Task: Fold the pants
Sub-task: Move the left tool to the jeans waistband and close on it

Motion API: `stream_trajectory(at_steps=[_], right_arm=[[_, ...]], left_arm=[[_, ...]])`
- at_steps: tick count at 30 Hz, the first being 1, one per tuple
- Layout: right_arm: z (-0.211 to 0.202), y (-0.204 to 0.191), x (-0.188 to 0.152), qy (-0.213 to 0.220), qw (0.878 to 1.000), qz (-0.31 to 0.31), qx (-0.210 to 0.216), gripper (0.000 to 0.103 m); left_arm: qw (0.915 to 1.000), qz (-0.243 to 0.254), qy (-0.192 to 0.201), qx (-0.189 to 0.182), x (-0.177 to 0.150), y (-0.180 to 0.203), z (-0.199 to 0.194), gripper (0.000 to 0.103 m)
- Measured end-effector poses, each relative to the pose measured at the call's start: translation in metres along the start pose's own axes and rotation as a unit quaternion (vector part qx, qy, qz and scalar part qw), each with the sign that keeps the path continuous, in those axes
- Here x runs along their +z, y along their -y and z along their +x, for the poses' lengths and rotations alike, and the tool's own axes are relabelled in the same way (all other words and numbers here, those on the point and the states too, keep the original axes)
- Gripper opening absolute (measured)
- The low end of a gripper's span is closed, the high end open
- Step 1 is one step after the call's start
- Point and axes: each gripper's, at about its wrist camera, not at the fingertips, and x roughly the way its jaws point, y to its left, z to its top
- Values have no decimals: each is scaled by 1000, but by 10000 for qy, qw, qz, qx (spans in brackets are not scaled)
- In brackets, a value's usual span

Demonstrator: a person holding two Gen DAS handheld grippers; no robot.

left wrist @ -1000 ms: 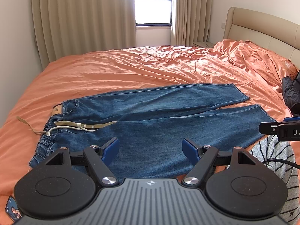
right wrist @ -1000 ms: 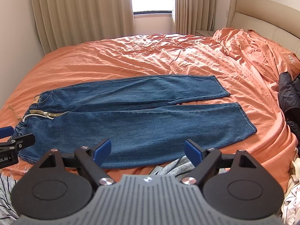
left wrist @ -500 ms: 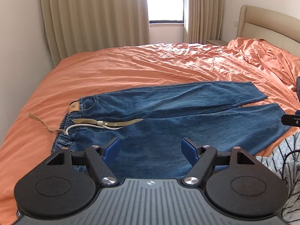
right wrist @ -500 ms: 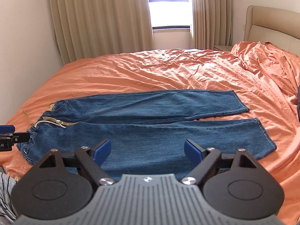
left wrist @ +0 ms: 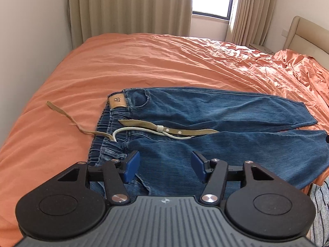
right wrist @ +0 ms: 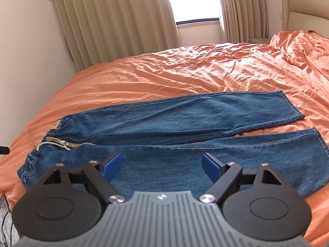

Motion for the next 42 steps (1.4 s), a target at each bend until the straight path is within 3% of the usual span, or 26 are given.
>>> stream_trajectory(at_steps=[4,8,11,16,18,21,22,25,28,31,39,42], right_arm=[[25,18,1,-131,9986,413,306,81],[52,21,-1,-455,9969,569,310,74],[60,19,-3,-469,9966,554,402,73],[76,22,-2,-603,9941,809,400,73],[81,23,-1,-653,9931,915,346,73],[83,22,-1,-689,9932,891,308,73],[83,20,-1,-696,9936,848,284,73],[81,17,-2,-714,9943,753,249,73],[79,19,-3,-696,9946,745,213,73],[78,20,-3,-694,9943,790,186,73],[71,21,-5,-617,9952,756,119,73],[67,24,-6,-651,9943,849,6,75]], left_arm=[[9998,-95,-176,-12,6,-45,32,77],[9974,-533,-479,-108,6,-95,79,77],[9923,-1045,-653,-104,2,-127,113,76],[9805,-1664,-520,-912,-5,-150,148,70],[9772,-1747,-551,-1070,-7,-153,159,65],[9683,-2038,-720,-1249,-9,-157,169,35],[9688,-2071,-688,-1172,-8,-158,166,15],[9749,-1883,-167,-1173,1,-147,131,7],[9874,-1428,45,-675,16,-127,91,7],[9932,-1113,-338,-100,18,-120,94,7],[9917,-737,-902,539,-7,-114,166,9],[9906,-679,-966,692,-6,-109,166,22]])
